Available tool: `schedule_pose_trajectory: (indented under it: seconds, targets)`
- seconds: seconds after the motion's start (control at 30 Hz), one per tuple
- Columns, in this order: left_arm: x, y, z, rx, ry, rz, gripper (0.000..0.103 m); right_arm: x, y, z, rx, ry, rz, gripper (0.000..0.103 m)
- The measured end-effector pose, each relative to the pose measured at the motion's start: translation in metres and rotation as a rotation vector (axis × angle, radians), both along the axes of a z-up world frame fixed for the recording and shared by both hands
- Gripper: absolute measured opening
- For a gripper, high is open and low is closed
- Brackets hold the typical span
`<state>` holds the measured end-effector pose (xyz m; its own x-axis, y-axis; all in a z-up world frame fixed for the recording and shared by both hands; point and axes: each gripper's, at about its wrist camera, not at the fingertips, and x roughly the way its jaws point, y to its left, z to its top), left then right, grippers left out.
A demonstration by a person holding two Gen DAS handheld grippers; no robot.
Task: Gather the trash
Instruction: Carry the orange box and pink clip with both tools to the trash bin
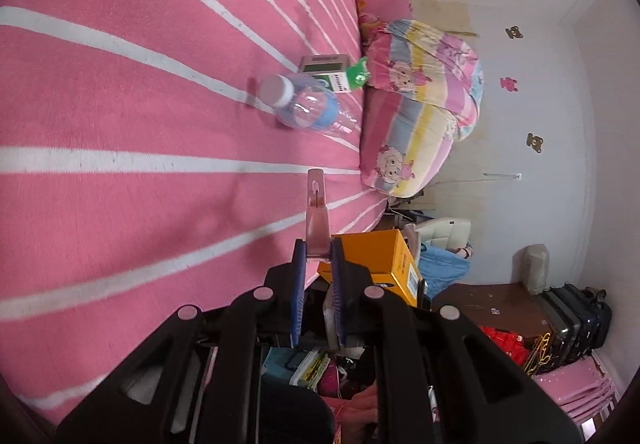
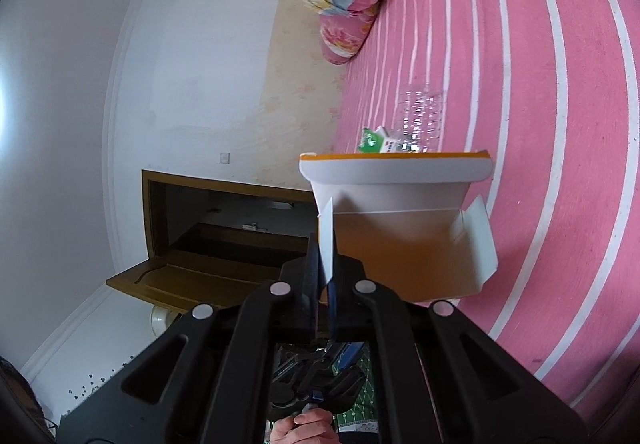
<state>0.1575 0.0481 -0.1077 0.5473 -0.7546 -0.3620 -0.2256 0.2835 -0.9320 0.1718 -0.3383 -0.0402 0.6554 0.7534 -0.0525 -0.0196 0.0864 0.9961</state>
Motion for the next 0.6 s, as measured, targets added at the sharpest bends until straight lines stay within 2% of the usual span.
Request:
schedule_pose_trajectory:
  seconds: [0.27, 0.6]
  targets:
    - [-0.019, -0.031, 0.031, -0.036, -0.057, -0.041, 0.012, -0.048, -0.027, 0.026, -0.003, -0.047, -0.031, 0.004]
    - [-0.035, -0.107, 0.052, -0.034, -0.075, -0.155, 0.012, -0.108, -0.098, 0.024, 0.068, -0.041, -0.143, 0.004]
